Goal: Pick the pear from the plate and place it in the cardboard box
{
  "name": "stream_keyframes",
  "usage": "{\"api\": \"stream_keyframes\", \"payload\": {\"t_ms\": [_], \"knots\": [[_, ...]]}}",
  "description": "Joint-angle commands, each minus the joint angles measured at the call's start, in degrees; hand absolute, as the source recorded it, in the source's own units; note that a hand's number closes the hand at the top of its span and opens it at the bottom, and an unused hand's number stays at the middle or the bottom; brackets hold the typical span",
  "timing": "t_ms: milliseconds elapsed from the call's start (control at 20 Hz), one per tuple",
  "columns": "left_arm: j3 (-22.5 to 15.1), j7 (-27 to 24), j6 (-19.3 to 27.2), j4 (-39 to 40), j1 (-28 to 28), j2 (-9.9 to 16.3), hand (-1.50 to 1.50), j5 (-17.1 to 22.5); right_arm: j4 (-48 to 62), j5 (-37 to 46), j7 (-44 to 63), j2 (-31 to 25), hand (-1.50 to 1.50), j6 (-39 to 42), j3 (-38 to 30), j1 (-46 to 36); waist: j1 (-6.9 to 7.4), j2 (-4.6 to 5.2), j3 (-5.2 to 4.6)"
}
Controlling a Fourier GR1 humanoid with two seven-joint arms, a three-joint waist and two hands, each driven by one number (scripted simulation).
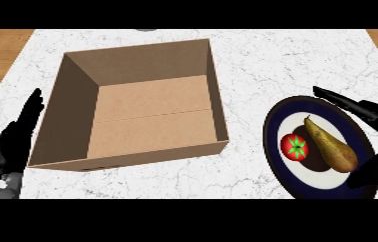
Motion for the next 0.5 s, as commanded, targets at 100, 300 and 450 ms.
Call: {"api": "stream_keyframes", "payload": {"t_ms": [100,300,450], "knots": [[-0.2,2.9,-1.3,0.8,-2.3,2.2,0.0,-1.3,7.3,6.2,-21.4,-6.5,-1.5,5.3,1.6,-3.0,1.19,0.12,0.03],[-1.8,2.4,0.2,2.9,-4.3,0.0,0.0,-3.4,8.7,15.8,-25.8,-12.4,-1.5,-4.3,4.3,-7.4,1.44,0.37,-0.14],[-0.8,3.7,-1.5,2.7,-4.9,2.0,0.0,-2.8,10.0,24.1,-28.6,-15.4,-1.5,-10.2,9.7,-7.5,1.96,0.07,-0.22]]}}
